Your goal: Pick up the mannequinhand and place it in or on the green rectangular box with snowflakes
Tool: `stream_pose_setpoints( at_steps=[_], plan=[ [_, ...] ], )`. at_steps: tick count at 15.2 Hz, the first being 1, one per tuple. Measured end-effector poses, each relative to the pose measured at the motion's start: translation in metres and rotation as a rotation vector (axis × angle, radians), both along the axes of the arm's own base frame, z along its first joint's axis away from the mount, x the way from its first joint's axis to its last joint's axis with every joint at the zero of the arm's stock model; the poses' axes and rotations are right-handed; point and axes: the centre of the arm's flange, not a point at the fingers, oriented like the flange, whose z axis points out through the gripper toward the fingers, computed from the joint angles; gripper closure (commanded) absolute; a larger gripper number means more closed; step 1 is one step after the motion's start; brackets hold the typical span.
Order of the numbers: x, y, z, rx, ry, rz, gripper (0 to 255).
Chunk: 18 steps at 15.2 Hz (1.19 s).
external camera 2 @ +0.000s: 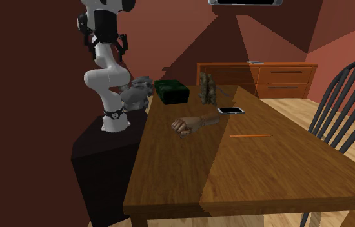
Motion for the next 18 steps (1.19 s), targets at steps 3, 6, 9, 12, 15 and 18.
stream_pose_setpoints(
  at_steps=[3, 6, 9, 12, 15, 18],
  plan=[
    [0.012, 0.009, -0.005, -0.012, 0.006, 0.048, 0],
    [0.04, 0.026, -0.021, -0.039, 0.022, 0.159, 0],
    [0.065, 0.053, -0.036, -0.067, 0.037, 0.279, 0],
    [0.089, 0.082, -0.053, -0.096, 0.053, 0.4, 0],
    [0.107, 0.111, -0.071, -0.125, 0.069, 0.52, 0],
    [0.123, 0.142, -0.092, -0.154, 0.085, 0.641, 0]
  ],
)
